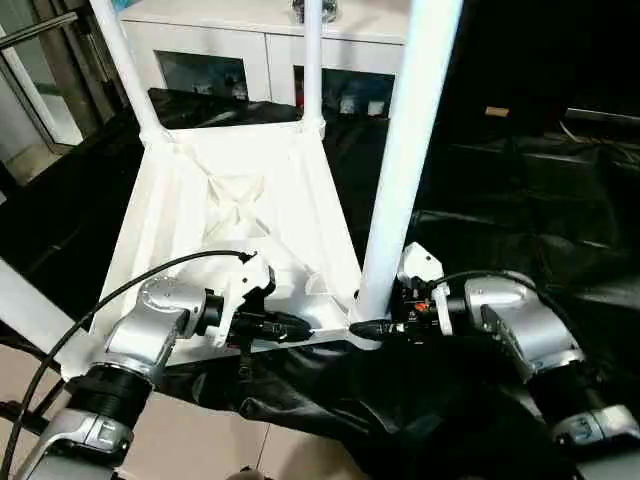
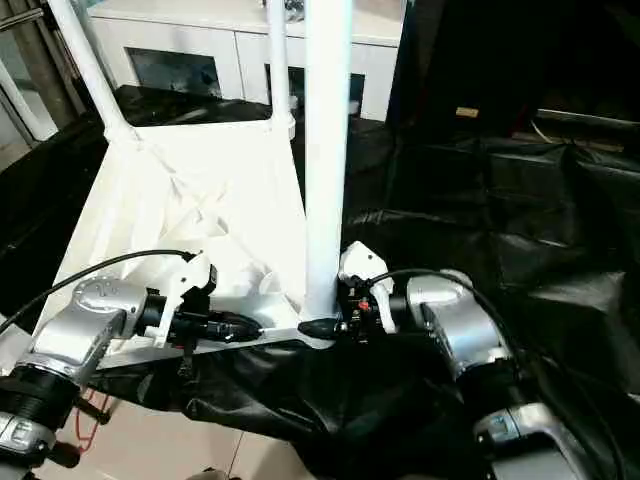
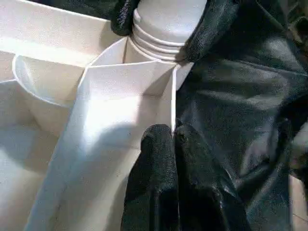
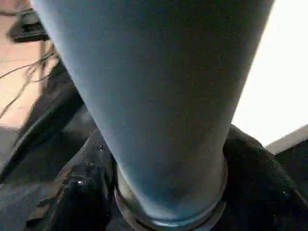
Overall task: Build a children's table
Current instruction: Rotate leg to tighten
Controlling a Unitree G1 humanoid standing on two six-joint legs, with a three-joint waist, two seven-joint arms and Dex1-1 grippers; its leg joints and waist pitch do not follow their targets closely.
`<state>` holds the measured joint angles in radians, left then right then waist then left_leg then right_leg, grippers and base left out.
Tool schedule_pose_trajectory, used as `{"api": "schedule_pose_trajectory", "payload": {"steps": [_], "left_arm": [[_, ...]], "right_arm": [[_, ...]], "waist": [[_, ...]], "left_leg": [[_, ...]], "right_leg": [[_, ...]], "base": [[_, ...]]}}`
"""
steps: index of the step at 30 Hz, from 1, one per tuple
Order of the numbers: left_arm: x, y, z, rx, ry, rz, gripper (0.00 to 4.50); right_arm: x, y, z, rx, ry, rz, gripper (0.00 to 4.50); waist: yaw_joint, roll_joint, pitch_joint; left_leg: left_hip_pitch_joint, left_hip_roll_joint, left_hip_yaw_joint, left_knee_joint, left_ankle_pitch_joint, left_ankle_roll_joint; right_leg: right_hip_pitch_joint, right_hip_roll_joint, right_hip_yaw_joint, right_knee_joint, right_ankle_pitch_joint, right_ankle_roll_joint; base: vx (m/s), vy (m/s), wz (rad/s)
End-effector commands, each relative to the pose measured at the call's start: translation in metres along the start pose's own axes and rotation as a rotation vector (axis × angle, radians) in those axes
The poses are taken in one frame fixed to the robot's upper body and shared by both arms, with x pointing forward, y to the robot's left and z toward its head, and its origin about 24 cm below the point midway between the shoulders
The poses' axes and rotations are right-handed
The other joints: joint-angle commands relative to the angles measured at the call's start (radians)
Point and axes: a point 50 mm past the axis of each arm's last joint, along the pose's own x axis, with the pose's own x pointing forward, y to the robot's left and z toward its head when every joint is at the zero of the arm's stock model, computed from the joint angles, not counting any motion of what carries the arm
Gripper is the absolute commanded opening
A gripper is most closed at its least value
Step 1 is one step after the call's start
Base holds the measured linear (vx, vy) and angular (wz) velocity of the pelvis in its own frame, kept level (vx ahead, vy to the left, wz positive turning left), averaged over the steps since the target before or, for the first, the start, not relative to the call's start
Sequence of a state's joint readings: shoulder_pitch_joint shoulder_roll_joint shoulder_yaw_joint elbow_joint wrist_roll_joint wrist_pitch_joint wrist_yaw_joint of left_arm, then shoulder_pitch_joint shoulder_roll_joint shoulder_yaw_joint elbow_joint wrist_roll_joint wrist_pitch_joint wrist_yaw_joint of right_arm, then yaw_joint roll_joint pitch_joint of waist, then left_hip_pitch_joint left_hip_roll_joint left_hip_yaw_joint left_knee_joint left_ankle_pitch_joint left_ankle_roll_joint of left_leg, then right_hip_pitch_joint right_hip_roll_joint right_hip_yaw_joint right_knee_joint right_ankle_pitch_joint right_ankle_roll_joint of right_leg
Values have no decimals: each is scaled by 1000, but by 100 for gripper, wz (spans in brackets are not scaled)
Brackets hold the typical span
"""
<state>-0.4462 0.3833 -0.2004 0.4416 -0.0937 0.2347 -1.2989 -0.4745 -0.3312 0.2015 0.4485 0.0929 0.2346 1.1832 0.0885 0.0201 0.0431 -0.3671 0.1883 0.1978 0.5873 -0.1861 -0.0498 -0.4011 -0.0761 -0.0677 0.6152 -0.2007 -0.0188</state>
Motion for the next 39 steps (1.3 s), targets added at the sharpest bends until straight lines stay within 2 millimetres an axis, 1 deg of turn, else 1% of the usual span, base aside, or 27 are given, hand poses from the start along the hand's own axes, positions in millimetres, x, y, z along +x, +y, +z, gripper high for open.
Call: {"api": "schedule_pose_trajectory", "payload": {"steps": [1,2,3,4,5,6,8,9,12,13,15,16,17,19,21,23,25,26,28,29,30,31,32,33,35,38,39], "left_arm": [[24,1,22,68,-70,22,0],[31,7,23,65,-60,100,0],[34,9,25,59,-63,125,0],[39,11,26,56,-66,157,0],[42,13,28,56,-71,182,0],[47,14,31,47,-77,204,0],[54,16,34,39,-78,234,0],[59,18,37,35,-80,269,0],[70,21,44,19,-95,339,0],[74,20,47,20,-102,339,0],[79,18,50,29,-110,325,0],[81,17,51,41,-108,319,0],[81,17,50,49,-106,316,0],[79,16,49,60,-107,294,0],[77,15,47,74,-103,272,0],[69,12,42,101,-91,220,0],[65,11,40,115,-87,201,0],[62,10,38,121,-83,181,0],[55,9,34,144,-68,154,0],[51,9,32,151,-57,143,0],[51,9,32,151,-57,143,0],[45,8,28,162,-46,111,0],[41,7,26,163,-44,90,0],[41,7,26,163,-44,90,0],[33,4,24,162,-45,42,0],[26,1,22,161,-38,-10,0],[21,-3,19,156,-28,-54,0]], "right_arm": [[30,7,-4,36,-10,-25,269],[37,-2,-7,78,-14,-163,269],[41,-6,-8,110,-19,-224,269],[45,-8,-9,141,-31,-272,269],[48,-9,-9,165,-39,-305,268],[53,-9,-9,189,-43,-339,268],[59,-9,-9,210,-43,-372,268],[65,-8,-9,222,-34,-409,268],[78,-9,-7,275,-22,-509,268],[83,-8,-5,263,-24,-521,268],[90,-5,-1,225,-29,-515,268],[93,-5,1,222,-42,-507,303],[92,-5,3,233,-56,-501,303],[89,-7,5,263,-86,-474,344],[84,-9,8,246,-98,-450,346],[74,-13,11,199,-97,-398,377],[69,-13,11,183,-94,-356,393],[63,-14,11,150,-90,-316,393],[52,-13,11,98,-76,-228,393],[47,-12,10,80,-69,-192,393],[47,-12,10,80,-69,-192,393],[38,-10,9,53,-55,-128,393],[33,-9,8,40,-45,-90,393],[33,-9,8,40,-45,-90,393],[24,-5,5,20,-23,-14,393],[17,0,4,-2,2,57,393],[15,2,3,-11,15,89,393]], "waist": [[-4,-4,-50],[-7,-3,-46],[-15,-2,-40],[-23,-3,-40],[-25,-4,-40],[-30,-4,-40],[-36,-5,-36],[-35,-5,-40],[-36,-4,-41],[-37,-3,-40],[-35,-4,-42],[-36,-4,-43],[-35,-3,-42],[-34,-2,-43],[-34,-1,-43],[-33,1,-46],[-32,0,-50],[-32,1,-50],[-26,-1,-57],[-23,0,-58],[-18,0,-63],[-14,1,-65],[-12,-2,-66],[-5,0,-67],[-1,0,-66],[4,1,-61],[3,-3,-59]], "left_leg": [[15,49,-23,-70,-229,24],[17,49,-24,-73,-248,15],[20,44,-27,-77,-293,-8],[24,43,-35,-81,-332,-30],[25,43,-38,-83,-341,-34],[29,44,-38,-82,-354,-35],[33,43,-37,-82,-379,-29],[37,42,-37,-81,-380,-25],[34,40,-36,-82,-359,-24],[35,42,-36,-82,-367,-26],[32,42,-37,-83,-361,-24],[30,42,-35,-82,-357,-21],[30,42,-36,-83,-357,-19],[27,43,-34,-85,-347,-12],[25,44,-34,-86,-342,-8],[24,44,-34,-85,-344,-4],[20,46,-31,-83,-296,7],[20,46,-30,-82,-286,11],[15,46,-23,-72,-215,39],[14,46,-23,-71,-191,46],[11,46,-21,-65,-147,64],[11,46,-19,-61,-115,81],[9,46,-19,-59,-104,90],[8,47,-18,-57,-97,103],[8,49,-18,-58,-95,109],[12,54,-20,-63,-142,92],[12,54,-20,-66,-159,82]], "right_leg": [[46,-76,51,-84,-244,-213],[41,-77,52,-90,-278,-206],[40,-77,50,-100,-369,-187],[43,-79,46,-104,-453,-159],[44,-81,45,-107,-478,-145],[40,-82,46,-113,-492,-132],[34,-79,47,-119,-510,-124],[33,-79,49,-119,-510,-120],[33,-78,49,-118,-486,-126],[29,-79,49,-118,-480,-130],[32,-80,50,-116,-464,-129],[32,-79,51,-115,-444,-135],[33,-79,51,-114,-438,-137],[35,-78,53,-110,-397,-146],[38,-77,53,-108,-372,-155],[41,-78,53,-105,-352,-159],[47,-76,54,-94,-258,-186],[48,-77,54,-93,-240,-193],[56,-75,53,-82,-137,-221],[57,-74,52,-78,-104,-229],[61,-73,50,-69,-30,-242],[58,-73,49,-62,25,-256],[61,-72,49,-60,46,-260],[59,-71,48,-56,73,-267],[56,-70,46,-55,71,-272],[53,-71,46,-62,-12,-265],[52,-70,46,-65,-41,-261]], "base": [[0,0,0],[0,0,0],[0,0,0],[0,0,0],[-51,11,-9],[0,0,0],[0,0,0],[0,0,0],[0,0,0],[0,0,0],[0,0,0],[0,0,0],[0,0,0],[0,0,0],[0,0,0],[0,0,0],[0,0,0],[0,0,0],[0,0,0],[0,0,0],[0,0,0],[0,0,0],[0,0,0],[0,0,0],[0,0,0],[0,0,0],[0,0,0]]}}
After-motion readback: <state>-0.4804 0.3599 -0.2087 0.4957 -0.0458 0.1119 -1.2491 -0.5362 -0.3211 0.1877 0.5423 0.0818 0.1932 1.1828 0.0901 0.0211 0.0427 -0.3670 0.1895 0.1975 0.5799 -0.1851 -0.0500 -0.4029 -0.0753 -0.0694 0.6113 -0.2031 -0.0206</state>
